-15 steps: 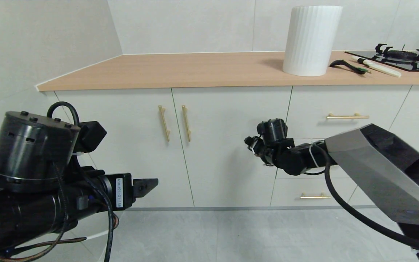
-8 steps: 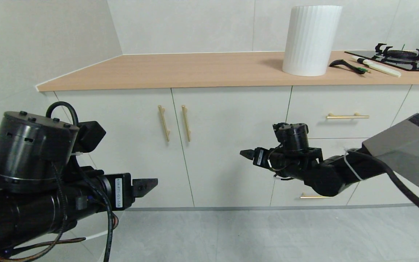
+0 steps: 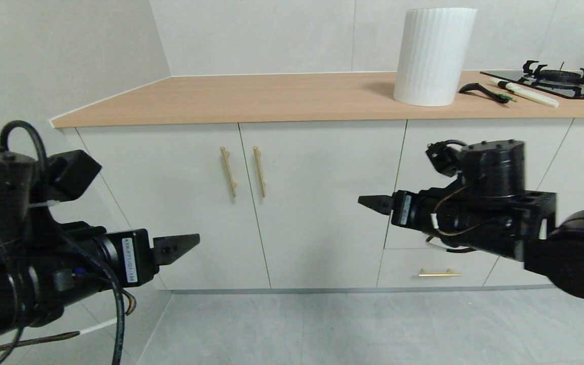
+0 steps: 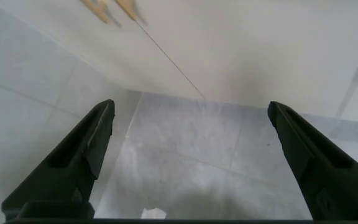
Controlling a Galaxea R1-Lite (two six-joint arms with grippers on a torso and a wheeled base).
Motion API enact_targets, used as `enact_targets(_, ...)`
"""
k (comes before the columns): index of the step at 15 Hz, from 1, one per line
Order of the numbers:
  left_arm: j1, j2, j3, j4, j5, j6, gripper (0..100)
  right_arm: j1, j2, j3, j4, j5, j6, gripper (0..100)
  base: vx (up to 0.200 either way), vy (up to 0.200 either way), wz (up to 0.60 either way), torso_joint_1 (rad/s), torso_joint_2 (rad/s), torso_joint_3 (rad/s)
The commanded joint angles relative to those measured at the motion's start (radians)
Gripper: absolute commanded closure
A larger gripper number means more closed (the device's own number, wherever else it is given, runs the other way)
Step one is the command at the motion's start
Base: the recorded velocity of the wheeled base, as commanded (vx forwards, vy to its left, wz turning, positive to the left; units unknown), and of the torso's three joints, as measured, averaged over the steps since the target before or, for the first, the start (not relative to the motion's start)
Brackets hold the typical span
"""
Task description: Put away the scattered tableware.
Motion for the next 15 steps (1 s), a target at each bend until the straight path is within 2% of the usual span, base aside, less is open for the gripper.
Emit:
enact_targets(1, 0.029, -0.117, 0.005, 0.002, 0.002, 0.007, 0, -0.012, -0.357, 0.091, 0.142, -0.035, -0.044, 0, 0.000, 0.000, 0.00, 0.000, 0.00, 0.000)
enact_targets(2, 0.051, -0.182, 0.027, 0.002, 0.002, 0.029, 0, -0.016, -0.446, 0.113, 0.173, -0.071, -0.065, 0, 0.000, 0.000, 0.00, 0.000, 0.00, 0.000)
enact_targets(4, 0.113, -0.332, 0.077, 0.002, 0.002, 0.111, 0, -0.026, -0.621, 0.179, 0.184, -0.158, -0.133, 0, 0.000, 0.000, 0.00, 0.000, 0.00, 0.000)
enact_targets(5, 0.133, -0.378, 0.094, 0.002, 0.002, 0.133, 0, -0.031, -0.673, 0.200, 0.184, -0.181, -0.160, 0, 0.000, 0.000, 0.00, 0.000, 0.00, 0.000)
enact_targets(7, 0.193, -0.561, 0.160, 0.004, -0.001, 0.223, 0, -0.046, -0.900, 0.285, 0.200, -0.207, -0.249, 0, 0.000, 0.000, 0.00, 0.000, 0.00, 0.000)
enact_targets(10, 0.271, -0.777, 0.226, 0.005, -0.001, 0.358, 0, -0.213, -1.115, 0.295, 0.372, -0.199, -0.295, 0, 0.000, 0.000, 0.00, 0.000, 0.00, 0.000)
enact_targets(11, 0.301, -0.832, 0.242, 0.005, -0.003, 0.392, 0, -0.241, -1.178, 0.295, 0.412, -0.198, -0.308, 0, 0.000, 0.000, 0.00, 0.000, 0.00, 0.000)
enact_targets(13, 0.350, -0.946, 0.277, 0.007, -0.003, 0.447, 0, -0.307, -1.331, 0.298, 0.541, -0.212, -0.377, 0, 0.000, 0.000, 0.00, 0.000, 0.00, 0.000)
enact_targets(15, 0.383, -1.033, 0.317, 0.007, -0.004, 0.481, 0, -0.401, -1.475, 0.300, 0.641, -0.213, -0.453, 0, 0.000, 0.000, 0.00, 0.000, 0.00, 0.000)
